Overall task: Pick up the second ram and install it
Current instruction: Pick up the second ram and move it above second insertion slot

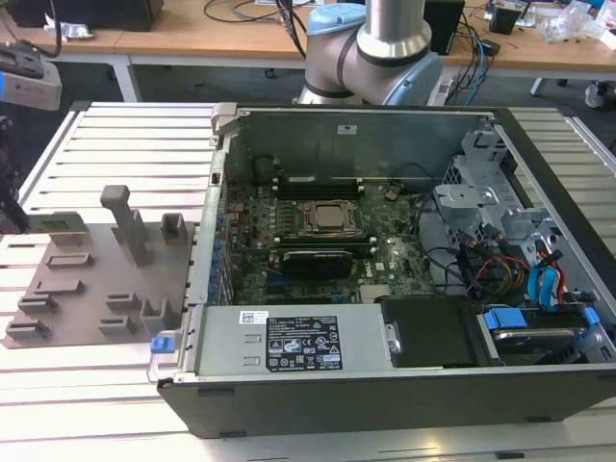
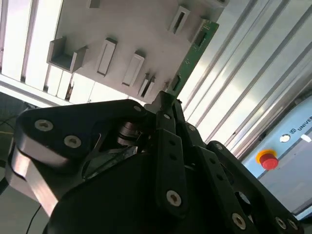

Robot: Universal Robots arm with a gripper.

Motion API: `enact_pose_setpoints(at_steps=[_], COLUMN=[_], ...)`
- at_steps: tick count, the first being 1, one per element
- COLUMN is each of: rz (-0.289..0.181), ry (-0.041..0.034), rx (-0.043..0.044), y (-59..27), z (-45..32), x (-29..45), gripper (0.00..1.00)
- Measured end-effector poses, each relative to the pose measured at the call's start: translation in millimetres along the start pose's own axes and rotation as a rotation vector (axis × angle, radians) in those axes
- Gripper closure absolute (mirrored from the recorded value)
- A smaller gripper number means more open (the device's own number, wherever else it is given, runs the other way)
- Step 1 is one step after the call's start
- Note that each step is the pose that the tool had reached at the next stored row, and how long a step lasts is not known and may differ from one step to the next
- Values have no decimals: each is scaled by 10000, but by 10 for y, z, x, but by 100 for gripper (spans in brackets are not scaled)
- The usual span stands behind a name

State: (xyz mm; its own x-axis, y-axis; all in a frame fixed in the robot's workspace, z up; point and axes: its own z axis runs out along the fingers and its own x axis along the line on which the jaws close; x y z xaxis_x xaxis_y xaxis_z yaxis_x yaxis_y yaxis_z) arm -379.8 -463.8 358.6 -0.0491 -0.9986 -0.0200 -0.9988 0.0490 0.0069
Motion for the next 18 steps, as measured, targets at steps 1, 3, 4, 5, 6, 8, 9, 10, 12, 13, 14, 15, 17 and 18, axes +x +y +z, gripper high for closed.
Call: enact_pose_setpoints(at_steps=[1,3,4,5,6,8,9,10,12,13,14,15,17,18], rz=[0,0,0,-1,0,0,0,0,-1,1,1,-1,2,0], ry=[0,0,0,-1,0,-1,1,12,30,46,61,80,115,135], rx=[0,0,0,0,-1,1,1,-1,0,-2,-1,-4,-8,-11], y=[0,2,2,3,4,3,3,2,-142,-251,-335,-427,-598,-707], z=[-79,-268,-349,-426,-477,-477,-478,-480,-478,-478,-476,-474,-470,-468], x=[-2,-6,-7,-9,-10,-10,-10,-10,-17,-22,-27,-30,-40,-44], gripper=[86,86,86,86,86,86,86,86,86,86,86,86,86,86])
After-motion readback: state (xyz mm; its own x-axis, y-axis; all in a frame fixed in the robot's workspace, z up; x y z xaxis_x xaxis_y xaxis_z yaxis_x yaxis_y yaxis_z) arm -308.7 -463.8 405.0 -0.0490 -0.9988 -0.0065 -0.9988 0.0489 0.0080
